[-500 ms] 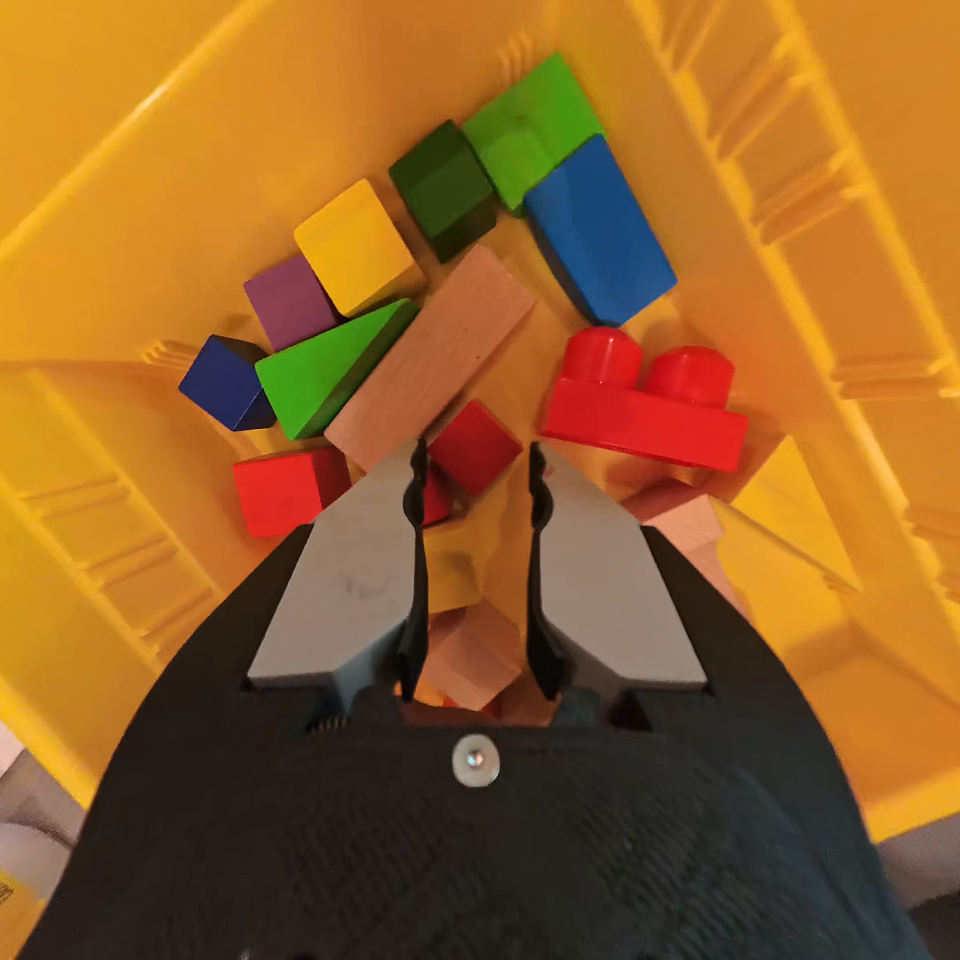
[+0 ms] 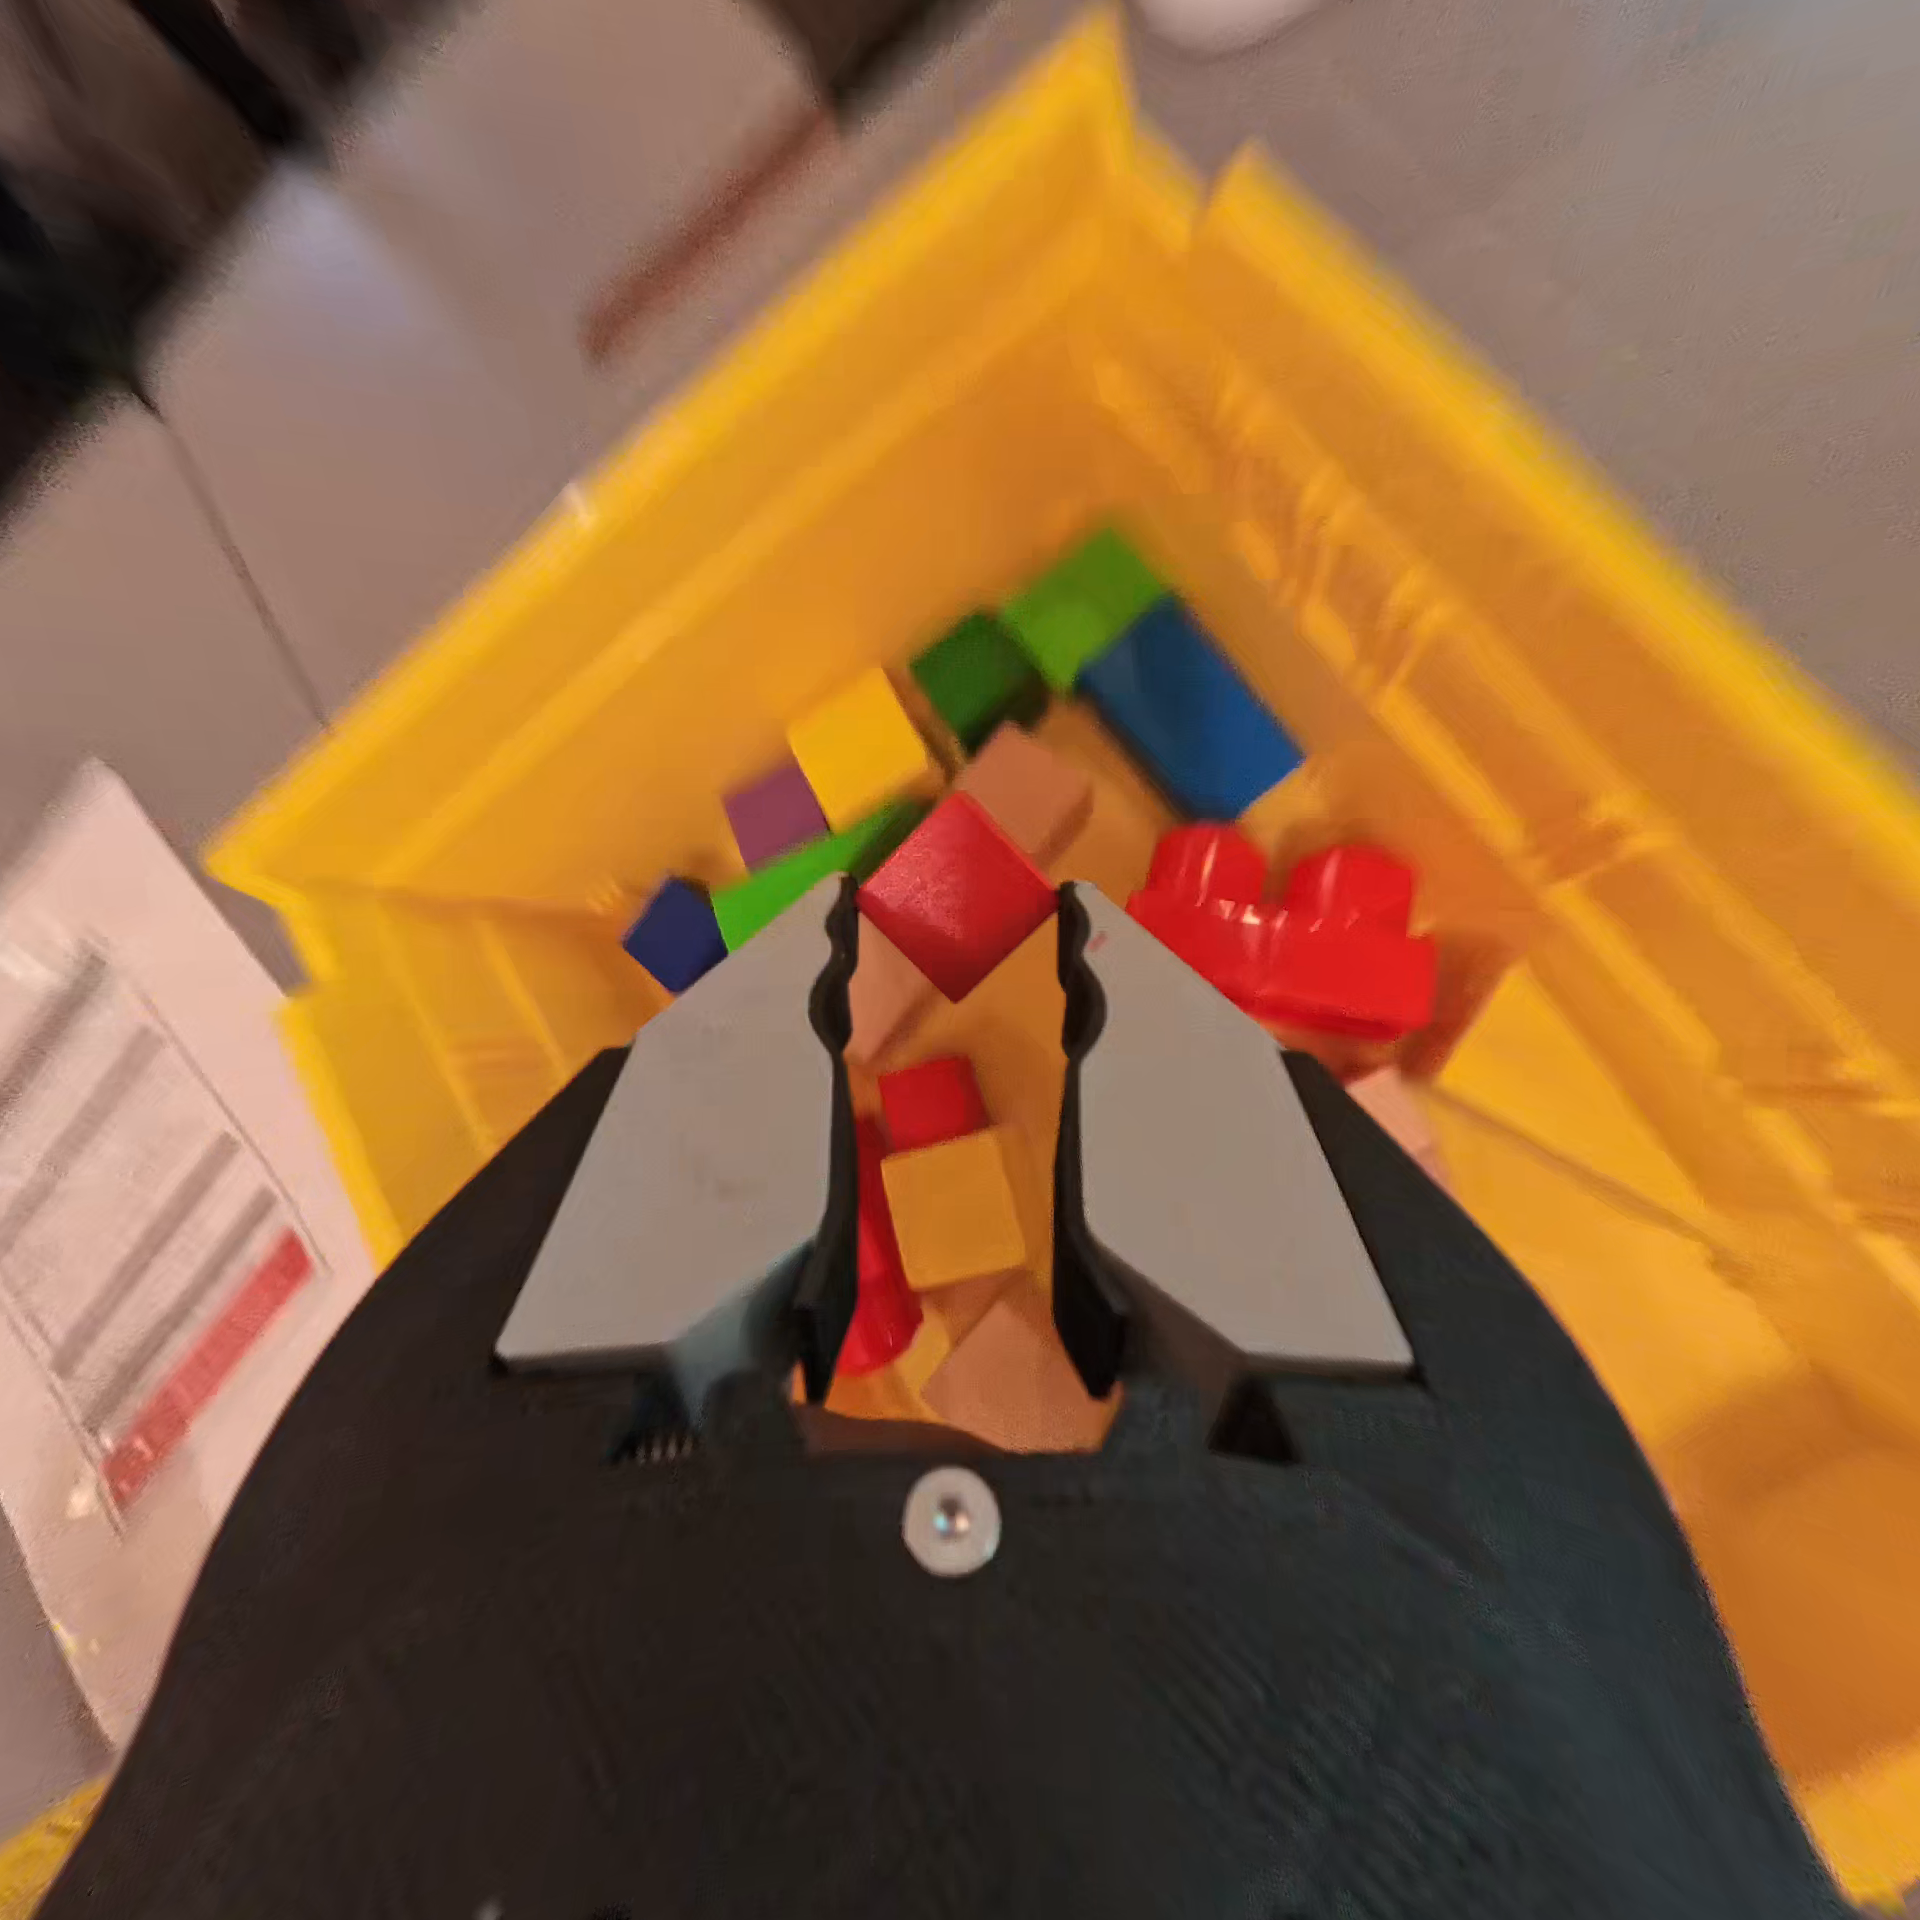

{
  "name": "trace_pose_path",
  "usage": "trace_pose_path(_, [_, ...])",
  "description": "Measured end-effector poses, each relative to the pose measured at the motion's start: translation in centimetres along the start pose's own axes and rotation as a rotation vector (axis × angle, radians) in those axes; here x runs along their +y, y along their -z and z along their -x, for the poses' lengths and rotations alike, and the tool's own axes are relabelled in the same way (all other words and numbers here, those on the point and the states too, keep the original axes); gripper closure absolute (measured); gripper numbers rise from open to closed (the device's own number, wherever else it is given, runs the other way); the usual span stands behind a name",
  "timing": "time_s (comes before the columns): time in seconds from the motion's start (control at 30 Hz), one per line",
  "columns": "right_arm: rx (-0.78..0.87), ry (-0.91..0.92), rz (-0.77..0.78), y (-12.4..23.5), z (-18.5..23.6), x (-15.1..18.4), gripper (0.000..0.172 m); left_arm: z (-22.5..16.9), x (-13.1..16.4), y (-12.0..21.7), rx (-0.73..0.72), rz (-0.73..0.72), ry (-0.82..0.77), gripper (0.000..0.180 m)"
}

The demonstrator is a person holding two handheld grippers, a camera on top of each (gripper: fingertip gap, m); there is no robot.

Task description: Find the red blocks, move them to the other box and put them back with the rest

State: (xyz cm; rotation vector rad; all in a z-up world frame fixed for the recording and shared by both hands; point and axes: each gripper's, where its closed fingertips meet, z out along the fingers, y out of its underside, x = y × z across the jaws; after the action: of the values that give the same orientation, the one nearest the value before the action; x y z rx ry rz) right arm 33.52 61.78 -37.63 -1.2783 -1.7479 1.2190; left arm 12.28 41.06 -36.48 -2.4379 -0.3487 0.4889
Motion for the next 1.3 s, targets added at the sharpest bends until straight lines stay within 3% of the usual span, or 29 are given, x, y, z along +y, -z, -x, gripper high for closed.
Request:
trace_pose_path(0.03, [-0.019, -0.002, -0.005, 0.1, 0.2, -0.2, 0.113, -0.5, -2.0, 1.5, -0.018, -0.111, -0.024, 0.144])
trace_pose_path(0.17, [-0.257, -0.076, -0.058, 1.1, 3.3, -1.9, 0.116, -11.4, -9.7, 8.0, 0.109, -0.578, -0.352, 0.144])
trace_pose_path(0.3, [-0.636, -0.257, -0.199, 4.5, 7.6, -5.6, 0.115, -21.3, -12.8, 10.2, 0.132, -0.738, -0.561, 0.144])
trace_pose_path(0.4, [-0.726, -0.313, -0.283, 6.2, 8.4, -7.5, 0.121, -24.8, -14.2, 9.3, -0.012, -0.744, -0.661, 0.144])
trace_pose_path(0.5, [-0.68, -0.324, -0.305, 6.3, 7.6, -7.7, 0.12, -26.6, -15.0, 7.5, -0.176, -0.726, -0.741, 0.144])
trace_pose_path(0.63, [-0.568, -0.324, -0.253, 5.2, 5.8, -6.3, 0.146, -28.1, -15.7, 6.0, -0.229, -0.761, -0.69, 0.144])
trace_pose_path(0.77, [-0.481, -0.302, -0.216, 4.4, 4.6, -5.2, 0.147, -28.0, -15.5, 4.4, -0.277, -0.737, -0.644, 0.144])
trace_pose_path(0.97, [-0.261, -0.164, -0.108, 2.8, 2.7, -3.1, 0.147, -28.1, -14.2, 1.8, -0.121, -0.697, -0.408, 0.146])
trace_pose_path(1.3, [-0.088, -0.123, -0.12, 2.7, -0.6, -2.6, 0.147, -26.8, -12.5, -0.6, -0.029, -0.573, -0.281, 0.139])
